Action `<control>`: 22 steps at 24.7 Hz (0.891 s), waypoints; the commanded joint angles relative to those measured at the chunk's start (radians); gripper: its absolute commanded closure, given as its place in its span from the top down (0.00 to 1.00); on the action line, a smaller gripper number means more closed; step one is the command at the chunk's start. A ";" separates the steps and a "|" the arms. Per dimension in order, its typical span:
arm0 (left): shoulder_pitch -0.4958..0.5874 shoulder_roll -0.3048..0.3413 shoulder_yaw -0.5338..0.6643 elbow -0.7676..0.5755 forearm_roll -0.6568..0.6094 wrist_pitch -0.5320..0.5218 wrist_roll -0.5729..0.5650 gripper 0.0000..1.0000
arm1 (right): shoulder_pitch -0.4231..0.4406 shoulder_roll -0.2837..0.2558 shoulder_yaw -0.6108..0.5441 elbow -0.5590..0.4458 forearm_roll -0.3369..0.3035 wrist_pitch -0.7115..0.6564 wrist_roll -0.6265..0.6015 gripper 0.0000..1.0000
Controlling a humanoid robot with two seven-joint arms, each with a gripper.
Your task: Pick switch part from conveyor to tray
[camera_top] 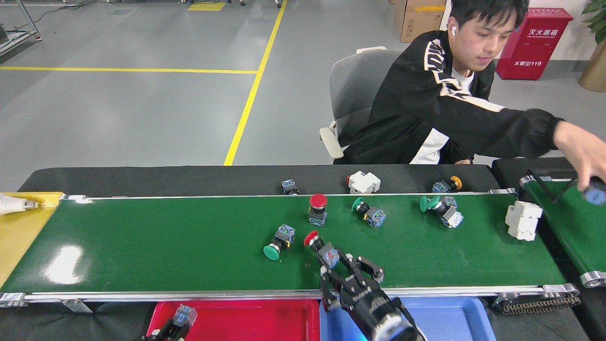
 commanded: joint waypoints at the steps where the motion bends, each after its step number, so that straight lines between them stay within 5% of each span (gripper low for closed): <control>1: -0.001 -0.009 -0.002 -0.010 0.003 -0.002 0.012 0.57 | 0.013 0.000 0.000 -0.028 -0.002 -0.110 -0.006 0.39; 2: -0.004 -0.012 -0.002 -0.010 0.005 -0.003 0.012 0.72 | 0.013 0.006 0.006 -0.027 -0.001 -0.113 0.000 0.46; 3: -0.007 -0.010 -0.003 -0.010 0.005 -0.005 0.012 1.00 | 0.015 0.018 0.013 -0.027 -0.001 -0.113 0.003 0.68; 4: -0.007 -0.012 -0.003 -0.010 0.005 -0.014 0.012 1.00 | 0.016 0.044 0.019 -0.027 0.002 -0.110 0.015 0.97; 13: -0.102 -0.158 0.221 -0.010 0.070 -0.009 -0.054 1.00 | -0.013 0.094 -0.004 -0.030 0.002 -0.005 0.089 0.98; 18: -0.171 -0.154 0.319 -0.010 0.075 0.001 -0.086 1.00 | -0.091 0.087 -0.145 -0.033 0.002 0.285 0.078 0.97; 22: -0.174 -0.153 0.301 -0.010 0.072 0.011 -0.086 1.00 | -0.081 0.041 -0.293 -0.034 -0.001 0.316 0.032 0.99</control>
